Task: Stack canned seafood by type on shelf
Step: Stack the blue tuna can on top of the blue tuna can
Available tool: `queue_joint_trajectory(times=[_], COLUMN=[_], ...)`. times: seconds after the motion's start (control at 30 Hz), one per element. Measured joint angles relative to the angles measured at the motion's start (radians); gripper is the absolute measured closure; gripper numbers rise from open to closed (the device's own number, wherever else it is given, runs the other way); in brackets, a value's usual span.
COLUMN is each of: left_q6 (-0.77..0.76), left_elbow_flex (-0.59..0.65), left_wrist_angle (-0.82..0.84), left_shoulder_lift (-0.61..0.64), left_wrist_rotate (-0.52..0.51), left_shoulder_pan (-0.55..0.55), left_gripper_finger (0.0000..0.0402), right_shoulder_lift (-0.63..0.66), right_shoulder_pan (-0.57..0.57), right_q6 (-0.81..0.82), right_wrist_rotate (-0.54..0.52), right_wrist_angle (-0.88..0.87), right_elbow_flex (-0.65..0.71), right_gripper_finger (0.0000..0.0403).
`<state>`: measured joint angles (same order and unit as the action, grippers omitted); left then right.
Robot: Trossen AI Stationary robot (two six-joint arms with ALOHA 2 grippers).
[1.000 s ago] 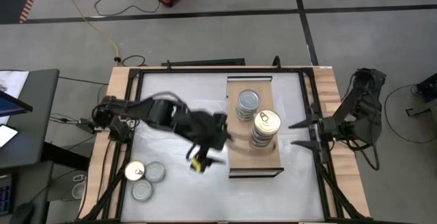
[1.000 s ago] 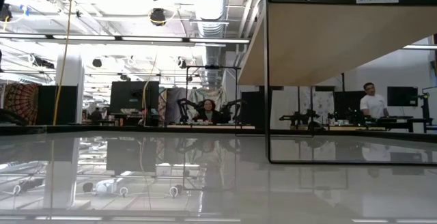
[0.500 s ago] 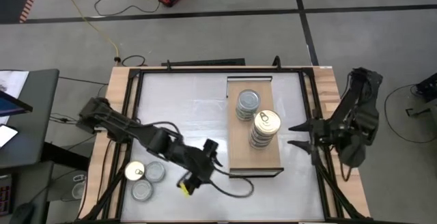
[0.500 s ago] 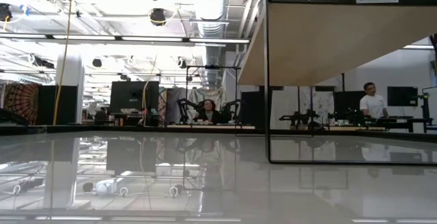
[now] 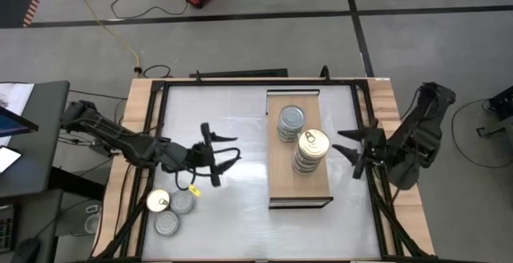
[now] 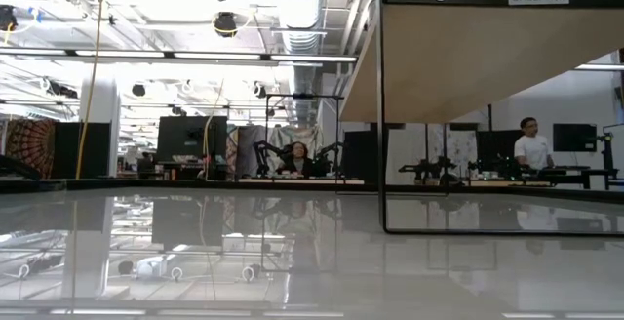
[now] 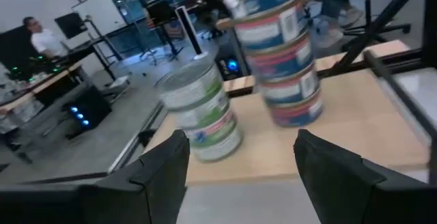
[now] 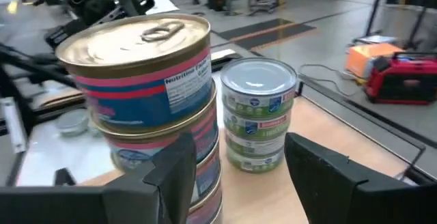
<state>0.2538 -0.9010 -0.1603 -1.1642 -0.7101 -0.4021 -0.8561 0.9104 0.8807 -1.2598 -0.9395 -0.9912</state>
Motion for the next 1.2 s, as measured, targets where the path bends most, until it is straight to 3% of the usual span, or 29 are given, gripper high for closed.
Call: queue_joint_trajectory(times=[0.33,0.6,0.8,1.2], left_q6=[0.038,0.249,0.270,0.036], left_elbow_flex=[0.158,0.313,0.368,0.370], left_wrist_angle=[-0.044,-0.269,-0.642,-0.587], left_shoulder_lift=[0.070,-0.018,-0.094,-0.087], left_wrist_rotate=[0.035,0.397,0.386,0.400], left_shoulder_pan=[0.138,0.234,0.290,0.321], left_gripper_finger=[0.0150,0.0150,0.0150,0.0150], right_shoulder_lift=[-0.025,-0.049,-0.046,-0.039], right_shoulder_pan=[-0.155,-0.220,-0.219,-0.218], right_q6=[-0.048,-0.079,-0.108,-0.176], right_wrist_rotate=[-0.008,-0.032,-0.149,-0.171], right_wrist_angle=[0.009,-0.010,-0.033,0.074], right_elbow_flex=[0.035,0.113,0.147,0.147], right_gripper_finger=[0.0157,0.0157,0.0157,0.0157])
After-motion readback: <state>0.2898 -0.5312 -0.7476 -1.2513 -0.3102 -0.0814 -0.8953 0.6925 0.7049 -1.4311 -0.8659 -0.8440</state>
